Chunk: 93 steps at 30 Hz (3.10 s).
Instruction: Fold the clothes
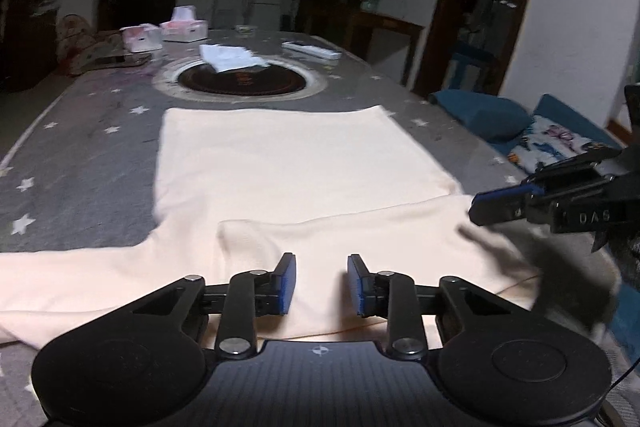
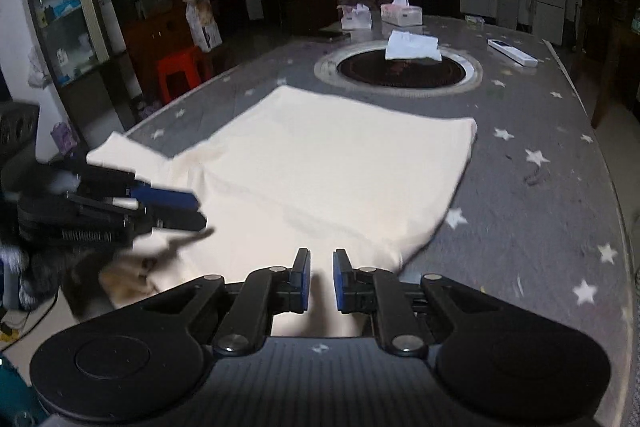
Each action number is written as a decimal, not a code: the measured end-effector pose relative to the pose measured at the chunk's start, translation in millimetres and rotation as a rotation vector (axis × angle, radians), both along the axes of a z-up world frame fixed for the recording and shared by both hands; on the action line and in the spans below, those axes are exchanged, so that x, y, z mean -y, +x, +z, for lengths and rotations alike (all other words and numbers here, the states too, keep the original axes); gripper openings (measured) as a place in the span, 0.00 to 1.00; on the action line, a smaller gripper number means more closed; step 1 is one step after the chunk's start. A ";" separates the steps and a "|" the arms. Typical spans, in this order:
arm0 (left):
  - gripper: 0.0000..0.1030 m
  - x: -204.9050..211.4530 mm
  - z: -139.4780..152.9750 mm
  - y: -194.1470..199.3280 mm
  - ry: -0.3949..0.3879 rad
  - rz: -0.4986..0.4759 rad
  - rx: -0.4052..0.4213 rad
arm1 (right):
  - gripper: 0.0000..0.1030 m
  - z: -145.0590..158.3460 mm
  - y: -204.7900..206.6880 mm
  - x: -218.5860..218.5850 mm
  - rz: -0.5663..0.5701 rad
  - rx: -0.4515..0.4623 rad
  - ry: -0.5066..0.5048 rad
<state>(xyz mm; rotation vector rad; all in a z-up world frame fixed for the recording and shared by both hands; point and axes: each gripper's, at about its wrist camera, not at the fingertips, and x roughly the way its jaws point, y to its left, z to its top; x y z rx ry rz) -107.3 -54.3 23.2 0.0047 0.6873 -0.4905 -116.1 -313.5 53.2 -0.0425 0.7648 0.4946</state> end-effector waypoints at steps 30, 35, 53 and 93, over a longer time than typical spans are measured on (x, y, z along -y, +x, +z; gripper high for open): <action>0.24 -39.5 7.9 -2.3 -0.022 0.135 0.014 | 0.37 -21.4 13.9 -24.8 0.014 -0.008 -0.032; 0.25 -61.9 20.5 -17.6 -0.044 0.208 0.041 | 0.37 -11.3 10.8 -45.1 0.062 0.035 -0.065; 0.36 -205.7 8.7 -28.7 0.051 0.828 0.000 | 0.41 -12.3 5.4 -104.1 0.207 0.040 -0.082; 0.05 30.2 104.3 -10.2 -0.169 -0.026 0.182 | 0.41 11.6 -31.1 26.5 -0.137 0.107 0.059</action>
